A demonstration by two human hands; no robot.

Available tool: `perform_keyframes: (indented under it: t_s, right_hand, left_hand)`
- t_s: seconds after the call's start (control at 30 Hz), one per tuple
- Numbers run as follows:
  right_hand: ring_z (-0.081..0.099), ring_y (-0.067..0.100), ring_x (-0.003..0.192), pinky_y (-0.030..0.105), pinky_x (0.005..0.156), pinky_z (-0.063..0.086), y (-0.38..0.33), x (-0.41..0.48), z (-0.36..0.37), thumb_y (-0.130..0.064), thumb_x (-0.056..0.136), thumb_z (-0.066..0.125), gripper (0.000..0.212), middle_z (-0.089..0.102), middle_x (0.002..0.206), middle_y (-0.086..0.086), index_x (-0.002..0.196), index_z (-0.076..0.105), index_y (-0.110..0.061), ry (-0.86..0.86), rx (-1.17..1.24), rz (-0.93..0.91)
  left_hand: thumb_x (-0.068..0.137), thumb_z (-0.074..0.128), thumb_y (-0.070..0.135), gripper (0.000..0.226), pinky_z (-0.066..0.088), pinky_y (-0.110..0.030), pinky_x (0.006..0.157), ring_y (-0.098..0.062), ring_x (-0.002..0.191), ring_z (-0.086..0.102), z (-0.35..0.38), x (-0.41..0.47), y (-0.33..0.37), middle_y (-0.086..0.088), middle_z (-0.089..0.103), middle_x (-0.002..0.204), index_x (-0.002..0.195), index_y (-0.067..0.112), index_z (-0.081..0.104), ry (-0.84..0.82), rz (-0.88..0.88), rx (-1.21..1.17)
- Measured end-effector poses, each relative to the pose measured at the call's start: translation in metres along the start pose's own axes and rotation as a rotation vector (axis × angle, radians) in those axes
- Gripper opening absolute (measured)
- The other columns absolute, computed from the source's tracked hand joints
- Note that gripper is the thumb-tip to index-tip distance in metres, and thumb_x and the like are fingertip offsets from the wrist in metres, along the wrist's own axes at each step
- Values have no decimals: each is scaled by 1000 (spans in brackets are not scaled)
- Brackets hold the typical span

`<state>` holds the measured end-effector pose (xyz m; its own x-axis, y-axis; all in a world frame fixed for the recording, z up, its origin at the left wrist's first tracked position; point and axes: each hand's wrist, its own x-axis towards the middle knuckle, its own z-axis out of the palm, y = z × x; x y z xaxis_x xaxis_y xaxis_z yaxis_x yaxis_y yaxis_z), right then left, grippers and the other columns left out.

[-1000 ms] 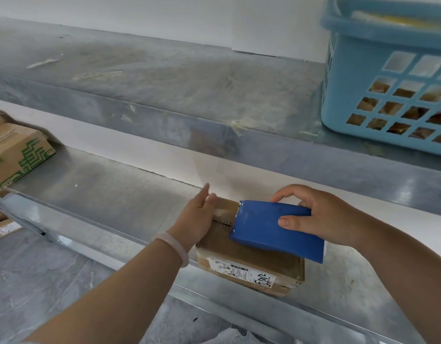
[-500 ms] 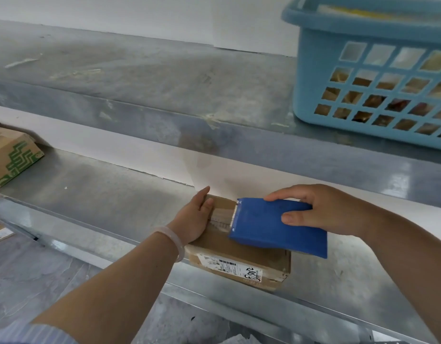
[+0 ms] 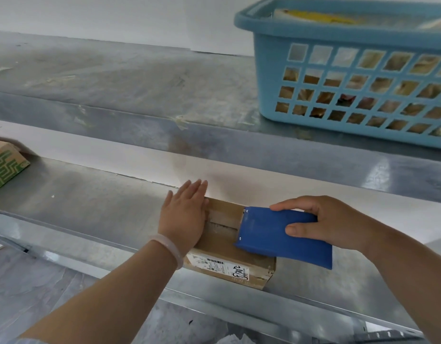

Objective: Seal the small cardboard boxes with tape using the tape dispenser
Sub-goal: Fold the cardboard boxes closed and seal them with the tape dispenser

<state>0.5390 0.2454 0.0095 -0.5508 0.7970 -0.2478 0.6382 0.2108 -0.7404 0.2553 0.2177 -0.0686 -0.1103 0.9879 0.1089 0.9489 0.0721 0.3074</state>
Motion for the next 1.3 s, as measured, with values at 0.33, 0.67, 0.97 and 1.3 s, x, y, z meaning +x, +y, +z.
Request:
perform_keyframes:
  t_s: [0.33, 0.67, 0.97, 1.3]
  right_hand:
    - [58, -12, 100, 11, 77, 48, 11, -7, -8, -35, 82, 71, 41, 59, 109, -41, 102, 58, -69, -17, 76, 23]
    - [65, -4, 92, 13, 72, 49, 54, -59, -32, -20, 82, 73, 44, 67, 104, -31, 97, 66, -61, 37, 158, 153]
    - [63, -10, 93, 6, 71, 45, 57, -56, -2, -29, 79, 77, 41, 65, 103, -35, 99, 64, -62, 99, 172, 160]
    - [65, -6, 92, 14, 73, 52, 51, -44, 31, -34, 79, 77, 37, 65, 104, -33, 106, 65, -58, 119, 251, 131]
  left_hand:
    - [100, 5, 49, 57, -2, -40, 121, -11, 148, -10, 13, -2, 18, 13, -8, 161, 153, 33, -6, -219, 99, 146]
    - [101, 9, 47, 55, -1, -39, 121, -7, 148, -8, 14, 1, 10, 16, -5, 160, 153, 35, -2, -205, 113, 124]
    - [101, 7, 46, 55, -7, -43, 120, -10, 148, -8, 10, 5, 14, 13, -3, 161, 154, 32, -1, -210, 114, 241]
    - [93, 6, 66, 69, -5, -44, 120, -12, 148, -7, 22, -7, 59, 9, -4, 162, 153, 34, -5, -208, 227, 197]
